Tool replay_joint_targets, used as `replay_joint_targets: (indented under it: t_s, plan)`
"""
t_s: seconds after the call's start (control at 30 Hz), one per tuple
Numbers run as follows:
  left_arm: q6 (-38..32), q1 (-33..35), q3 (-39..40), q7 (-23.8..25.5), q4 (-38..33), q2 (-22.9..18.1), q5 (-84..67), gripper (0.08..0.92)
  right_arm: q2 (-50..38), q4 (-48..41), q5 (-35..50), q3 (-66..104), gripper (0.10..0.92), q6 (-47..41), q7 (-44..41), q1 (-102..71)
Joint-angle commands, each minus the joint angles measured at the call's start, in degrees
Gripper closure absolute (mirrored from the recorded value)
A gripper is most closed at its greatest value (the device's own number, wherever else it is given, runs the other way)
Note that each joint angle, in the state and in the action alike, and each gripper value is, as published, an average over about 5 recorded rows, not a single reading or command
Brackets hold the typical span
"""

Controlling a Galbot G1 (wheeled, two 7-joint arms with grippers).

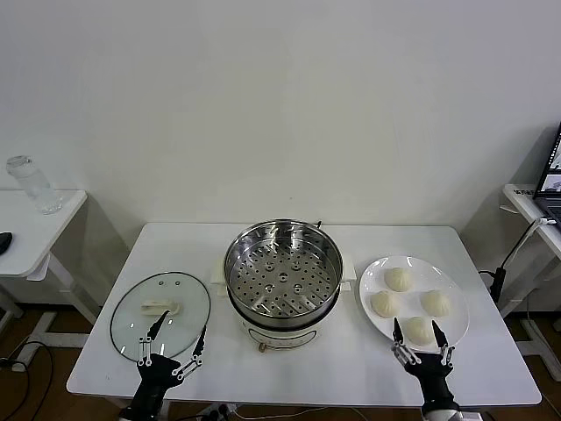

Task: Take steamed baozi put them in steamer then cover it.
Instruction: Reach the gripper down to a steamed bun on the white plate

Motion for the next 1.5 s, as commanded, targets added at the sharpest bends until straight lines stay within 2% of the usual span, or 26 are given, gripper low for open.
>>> replay_joint_targets:
  t_s: [0.03,0.2,0.37,0.5,0.6,0.77,1.07,1.23,1.5]
  plan:
    - [-0.43,0.21,0.21,-0.02,-0.69,-0.03,-0.05,0.177,-1.62,-0.90,1.49,1.14,0.203,-4.40,1.57,7.03]
    - [-0.77,0.32,0.75,-0.07,-0.93,-0.20,0.52,0.177,-8.51,-6.63,8.51,-0.57,0.203,-14.83,1.81,20.58]
    - [-0.53,0.25,0.73,0.08,-0.80,-0.12,0.46,0.177,-15.57,-17.22,15.34,-8.50,0.203,-18.62,-1.71,35.68]
    - [-0.09,0.20,0.86,0.40,-0.51,0.17,0.36,0.177,-20.85,-26.28,18.27,-16.49,0.203,-20.44,-10.51,45.18]
    - [-0.06,0.06,0.86,0.47,-0.56,0.28,0.34,0.177,-24.34,-32.66,17.52,-22.58,0.203,-20.89,-23.45,51.90]
    - [0.26,-0.11,0.68,0.44,-0.89,0.36,-0.11,0.177,-28.09,-41.90,9.70,-34.86,0.203,-19.89,-48.50,64.25]
    - [0.20,0.58,0.18,0.44,-1.64,0.35,-0.19,0.177,-27.79,-54.02,-7.86,-58.24,0.203,-14.38,-78.61,88.35]
    - [0.06,0.72,-0.02,0.39,-1.62,0.06,-0.20,0.177,-25.20,-57.44,-17.79,-63.70,0.203,-11.95,-86.46,94.02]
    - [-0.10,1.28,-0.94,0.30,-1.65,-0.20,-0.25,0.177,-18.88,-63.49,-30.25,-66.20,0.203,-7.50,-87.92,95.89]
